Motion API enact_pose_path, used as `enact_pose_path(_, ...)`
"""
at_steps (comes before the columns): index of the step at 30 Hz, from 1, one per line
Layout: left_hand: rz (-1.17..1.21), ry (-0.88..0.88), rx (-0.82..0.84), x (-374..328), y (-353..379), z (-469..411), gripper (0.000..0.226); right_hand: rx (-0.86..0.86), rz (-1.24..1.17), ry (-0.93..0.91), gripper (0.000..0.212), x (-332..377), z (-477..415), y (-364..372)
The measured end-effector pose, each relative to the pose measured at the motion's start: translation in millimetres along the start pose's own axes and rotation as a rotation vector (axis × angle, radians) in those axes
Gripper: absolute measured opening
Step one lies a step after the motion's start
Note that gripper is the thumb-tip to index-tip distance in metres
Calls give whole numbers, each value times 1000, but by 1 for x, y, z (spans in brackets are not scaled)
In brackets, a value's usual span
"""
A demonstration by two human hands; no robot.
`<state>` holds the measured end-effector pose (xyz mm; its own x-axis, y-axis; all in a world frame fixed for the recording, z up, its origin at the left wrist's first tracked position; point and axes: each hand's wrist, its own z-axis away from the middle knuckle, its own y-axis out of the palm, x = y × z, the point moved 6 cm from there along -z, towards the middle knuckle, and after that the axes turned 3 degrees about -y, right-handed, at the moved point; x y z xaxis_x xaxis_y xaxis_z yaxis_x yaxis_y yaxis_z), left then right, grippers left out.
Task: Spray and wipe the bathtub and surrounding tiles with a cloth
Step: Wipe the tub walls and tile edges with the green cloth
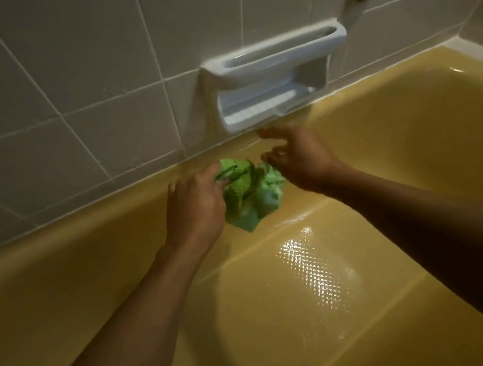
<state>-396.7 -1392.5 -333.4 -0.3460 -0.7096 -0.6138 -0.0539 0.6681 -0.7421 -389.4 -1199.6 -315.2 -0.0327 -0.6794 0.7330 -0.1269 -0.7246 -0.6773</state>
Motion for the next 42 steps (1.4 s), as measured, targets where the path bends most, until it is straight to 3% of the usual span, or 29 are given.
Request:
enact_pose_path(4,-200,277,-75,-12,-5,-19,32,-200,626,-387,59,51,-46,-54)
enact_pose_path(7,-189,415,-145,-13,-6,-30,35,-40,800,-407,48,57,-88,-70)
enact_pose_path(9,-173,414,-202,-9,-7,-37,31,63,812,-356,38,49,-99,-69)
enact_pose_path(11,-143,315,-303,-1,-10,-44,25,7,776,-360,34,45,-99,-67)
enact_pose_path(13,-29,89,-414,11,-9,-51,28,-86,722,-407,32,44,-96,-62)
enact_pose_path(17,473,-246,-451,22,14,-61,23,-121,709,-446,30,39,-100,-57)
enact_pose_path(21,917,-515,-521,25,43,-82,43,-147,719,-504,30,33,-104,-56)
enact_pose_path(23,1320,-749,-591,26,59,-91,32,-151,710,-522,33,28,-106,-55)
enact_pose_path(25,1491,-863,-680,26,70,-94,27,-148,714,-528,34,25,-109,-55)
enact_pose_path(28,1480,-998,-770,30,89,-85,27,-158,687,-543,36,23,-110,-56)
enact_pose_path(34,1193,-1029,-511,12,103,-88,26,-144,687,-548,36,22,-111,-56)
enact_pose_path(37,888,-775,-435,10,82,-89,12,-132,707,-555,34,23,-112,-56)
enact_pose_path(39,678,-605,-362,5,70,-83,16,-123,706,-547,34,22,-111,-56)
enact_pose_path(42,555,-510,-327,8,68,-77,15,-139,699,-535,34,23,-110,-55)
